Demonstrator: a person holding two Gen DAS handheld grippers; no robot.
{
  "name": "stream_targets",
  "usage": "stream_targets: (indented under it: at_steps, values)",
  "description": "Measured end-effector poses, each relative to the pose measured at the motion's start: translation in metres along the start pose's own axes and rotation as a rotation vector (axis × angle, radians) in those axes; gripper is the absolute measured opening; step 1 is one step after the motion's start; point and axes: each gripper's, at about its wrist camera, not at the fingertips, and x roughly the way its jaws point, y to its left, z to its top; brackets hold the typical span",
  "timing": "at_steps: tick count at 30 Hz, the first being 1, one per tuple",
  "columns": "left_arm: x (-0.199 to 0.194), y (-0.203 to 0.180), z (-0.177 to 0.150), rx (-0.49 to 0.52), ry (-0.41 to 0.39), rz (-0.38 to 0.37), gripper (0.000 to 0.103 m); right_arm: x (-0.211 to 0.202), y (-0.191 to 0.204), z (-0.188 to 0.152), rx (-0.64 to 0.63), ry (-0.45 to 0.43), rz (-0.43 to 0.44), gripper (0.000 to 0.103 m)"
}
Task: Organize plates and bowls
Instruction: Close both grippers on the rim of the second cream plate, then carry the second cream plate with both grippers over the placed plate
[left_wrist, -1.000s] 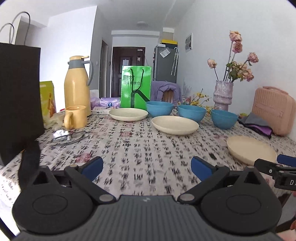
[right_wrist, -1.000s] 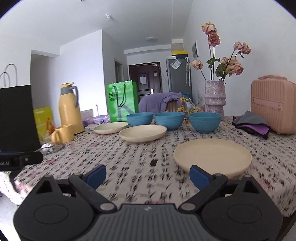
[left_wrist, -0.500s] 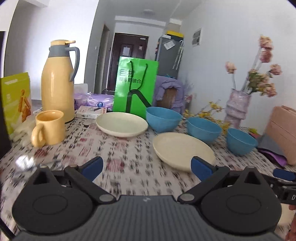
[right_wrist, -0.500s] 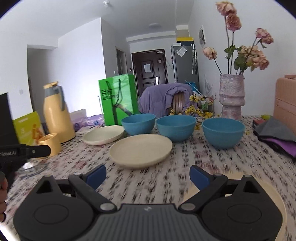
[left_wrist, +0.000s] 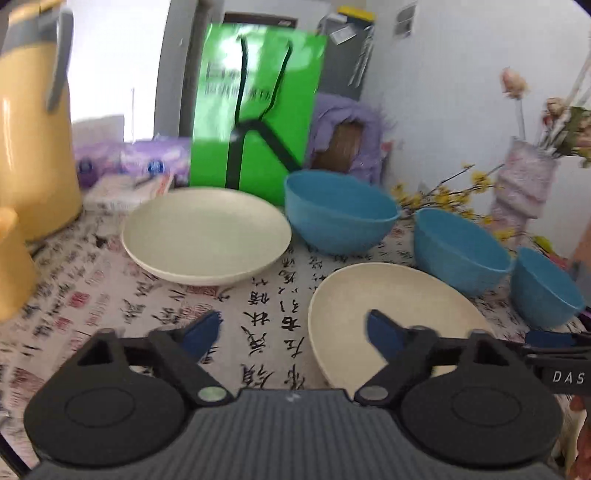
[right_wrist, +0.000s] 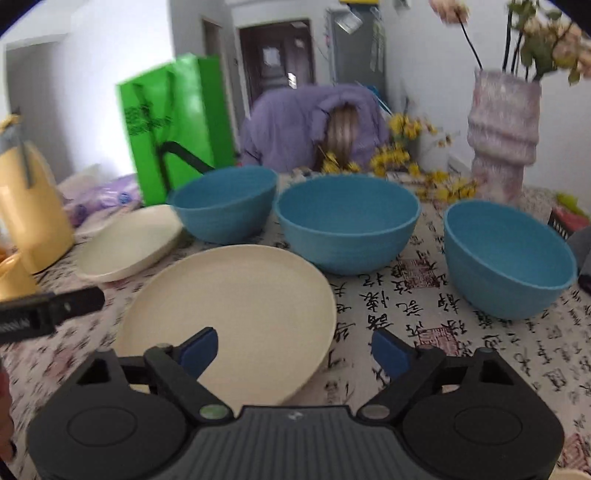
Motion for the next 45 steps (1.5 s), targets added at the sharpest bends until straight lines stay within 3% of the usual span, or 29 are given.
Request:
stream_targets:
  at_steps: [2, 4, 5, 9, 11, 13, 17, 24, 27, 39, 45]
  values:
    - [0.018, 0.000, 0.000, -0.014, 0.021, -0.026, 0.062, 0.016, 0.000, 0.004, -0.012, 0.031, -0.012, 0.079]
    - [0.032, 0.003, -0.001, -0.043, 0.053, -0.036, 0.037, 0.031, -0.001, 0.006, -0.002, 0.079, -0.005, 0.054]
    - [0.036, 0.004, -0.002, -0.056, 0.070, -0.045, 0.031, 0.037, -0.004, 0.007, 0.019, 0.106, 0.010, 0.048]
    - [0.044, 0.003, -0.007, -0.063, 0.106, -0.065, 0.010, 0.041, -0.004, 0.006, 0.013, 0.092, -0.001, 0.037]
    - [0.042, -0.001, -0.008, -0.050, 0.104, -0.050, 0.010, 0.042, -0.003, 0.006, 0.012, 0.094, 0.000, 0.033]
    - [0.041, 0.000, -0.007, -0.063, 0.113, -0.043, 0.009, 0.041, -0.006, 0.008, 0.019, 0.095, -0.004, 0.023]
    - [0.030, 0.002, -0.006, -0.080, 0.122, -0.030, 0.009, 0.029, -0.009, 0.009, 0.041, 0.089, 0.022, 0.017]
    - [-0.041, -0.002, -0.022, -0.120, 0.105, 0.003, 0.010, -0.038, 0.003, -0.006, 0.016, 0.022, 0.055, 0.013]
    - [-0.088, -0.007, -0.043, -0.125, 0.072, 0.027, 0.010, -0.078, 0.016, -0.031, -0.036, -0.039, 0.049, 0.014]
    - [-0.253, 0.003, -0.141, -0.185, -0.021, 0.093, 0.010, -0.214, 0.057, -0.145, -0.081, -0.143, 0.104, 0.014]
    - [-0.311, 0.002, -0.194, -0.176, -0.015, 0.087, 0.010, -0.267, 0.061, -0.206, -0.067, -0.170, 0.117, 0.014]
